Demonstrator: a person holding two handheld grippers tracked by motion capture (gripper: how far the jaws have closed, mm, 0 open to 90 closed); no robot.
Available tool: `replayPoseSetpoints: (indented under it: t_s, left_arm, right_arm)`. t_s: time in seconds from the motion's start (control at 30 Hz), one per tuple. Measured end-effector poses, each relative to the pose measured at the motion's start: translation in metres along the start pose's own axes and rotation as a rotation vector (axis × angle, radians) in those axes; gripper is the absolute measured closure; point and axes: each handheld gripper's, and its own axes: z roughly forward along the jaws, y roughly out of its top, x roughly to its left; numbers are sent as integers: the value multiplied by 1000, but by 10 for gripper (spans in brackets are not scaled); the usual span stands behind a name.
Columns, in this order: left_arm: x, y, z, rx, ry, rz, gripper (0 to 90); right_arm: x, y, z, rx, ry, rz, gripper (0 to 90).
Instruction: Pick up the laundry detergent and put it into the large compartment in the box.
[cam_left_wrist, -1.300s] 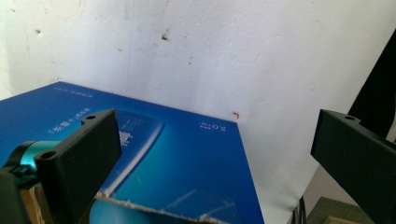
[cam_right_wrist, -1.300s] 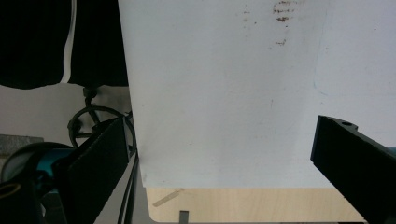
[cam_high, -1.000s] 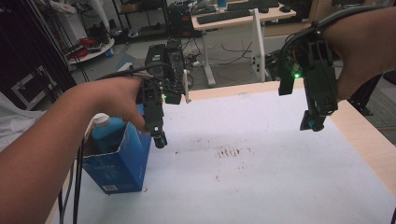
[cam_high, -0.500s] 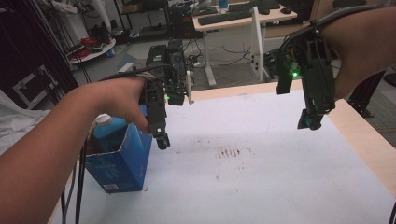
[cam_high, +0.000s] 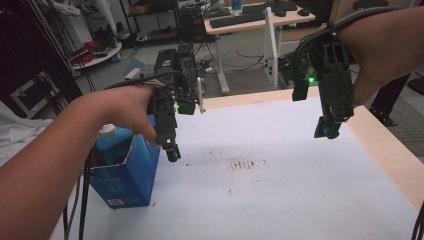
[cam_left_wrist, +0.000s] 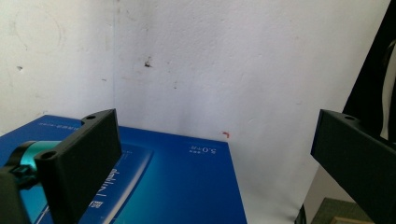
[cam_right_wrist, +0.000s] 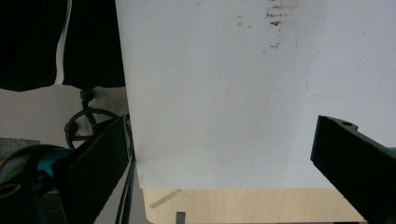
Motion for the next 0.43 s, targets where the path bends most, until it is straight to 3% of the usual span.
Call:
replayPoseSetpoints:
  t_s: [0.43]
  left_arm:
    - [1, 0, 1, -4, -4, -3, 17]
  right_arm:
    - [0, 0, 1, 0, 1, -3, 35]
